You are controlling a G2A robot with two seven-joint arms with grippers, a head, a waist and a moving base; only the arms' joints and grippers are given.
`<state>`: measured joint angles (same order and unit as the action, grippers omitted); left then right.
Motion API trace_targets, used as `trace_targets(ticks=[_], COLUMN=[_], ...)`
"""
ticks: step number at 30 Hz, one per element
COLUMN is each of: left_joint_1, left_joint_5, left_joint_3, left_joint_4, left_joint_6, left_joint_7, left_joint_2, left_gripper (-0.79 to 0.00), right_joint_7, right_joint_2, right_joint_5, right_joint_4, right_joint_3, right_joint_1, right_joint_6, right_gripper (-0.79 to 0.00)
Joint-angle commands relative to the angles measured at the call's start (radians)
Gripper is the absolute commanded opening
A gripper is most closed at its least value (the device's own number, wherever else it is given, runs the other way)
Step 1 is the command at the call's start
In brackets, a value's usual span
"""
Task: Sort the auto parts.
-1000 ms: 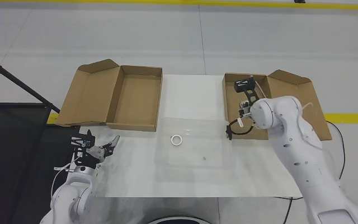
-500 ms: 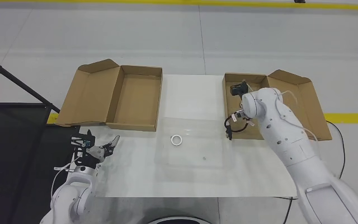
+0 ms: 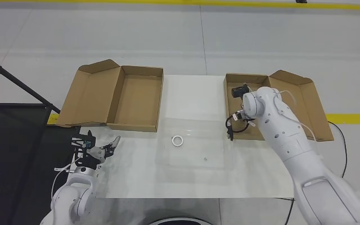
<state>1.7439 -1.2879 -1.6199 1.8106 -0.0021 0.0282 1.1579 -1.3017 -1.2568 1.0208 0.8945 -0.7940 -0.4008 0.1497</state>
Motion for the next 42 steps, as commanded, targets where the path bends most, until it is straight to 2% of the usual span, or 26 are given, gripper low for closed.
trace_targets(ticks=[1,6,10,12,14,15,17,21,27,31,33,38,42], left_joint_1=[0.000,0.000,0.000,0.000,0.000,0.000,0.000,0.000,0.000,0.000,0.000,0.000,0.000], left_joint_5=[0.000,0.000,0.000,0.000,0.000,0.000,0.000,0.000,0.000,0.000,0.000,0.000,0.000], left_joint_3=[0.000,0.000,0.000,0.000,0.000,0.000,0.000,0.000,0.000,0.000,0.000,0.000,0.000], left_joint_4=[0.000,0.000,0.000,0.000,0.000,0.000,0.000,0.000,0.000,0.000,0.000,0.000,0.000], left_joint_6=[0.000,0.000,0.000,0.000,0.000,0.000,0.000,0.000,0.000,0.000,0.000,0.000,0.000], left_joint_7=[0.000,0.000,0.000,0.000,0.000,0.000,0.000,0.000,0.000,0.000,0.000,0.000,0.000], left_joint_2=[0.000,0.000,0.000,0.000,0.000,0.000,0.000,0.000,0.000,0.000,0.000,0.000,0.000], left_gripper=[0.000,0.000,0.000,0.000,0.000,0.000,0.000,0.000,0.000,0.000,0.000,0.000,0.000], right_joint_7=[0.000,0.001,-0.002,-0.007,-0.021,-0.032,-0.057,-0.094,-0.153,-0.201,-0.230,-0.234,-0.234], right_joint_2=[-0.002,-0.004,0.003,0.010,0.021,0.027,0.039,0.065,0.097,0.104,0.103,0.096,0.093], right_joint_5=[-0.001,0.003,0.016,0.028,0.048,0.060,0.088,0.108,0.132,0.104,0.055,0.008,-0.003], right_joint_4=[-0.004,-0.006,0.023,0.053,0.100,0.129,0.200,0.401,0.720,0.874,0.907,0.935,0.931], right_joint_3=[-0.002,-0.012,-0.034,-0.053,-0.075,-0.087,-0.112,-0.174,-0.249,-0.246,-0.226,-0.170,-0.122], right_joint_1=[0.000,-0.004,-0.017,-0.025,-0.039,-0.049,-0.073,-0.147,-0.280,-0.342,-0.353,-0.364,-0.369], right_joint_6=[0.000,0.005,0.013,0.023,0.034,0.039,0.049,0.029,-0.036,-0.111,-0.172,-0.245,-0.275], right_gripper=[-0.665,-0.665,-0.634,-0.566,-0.446,-0.425,-0.329,-0.243,-0.262,-0.271,-0.249,-0.345,-0.363])
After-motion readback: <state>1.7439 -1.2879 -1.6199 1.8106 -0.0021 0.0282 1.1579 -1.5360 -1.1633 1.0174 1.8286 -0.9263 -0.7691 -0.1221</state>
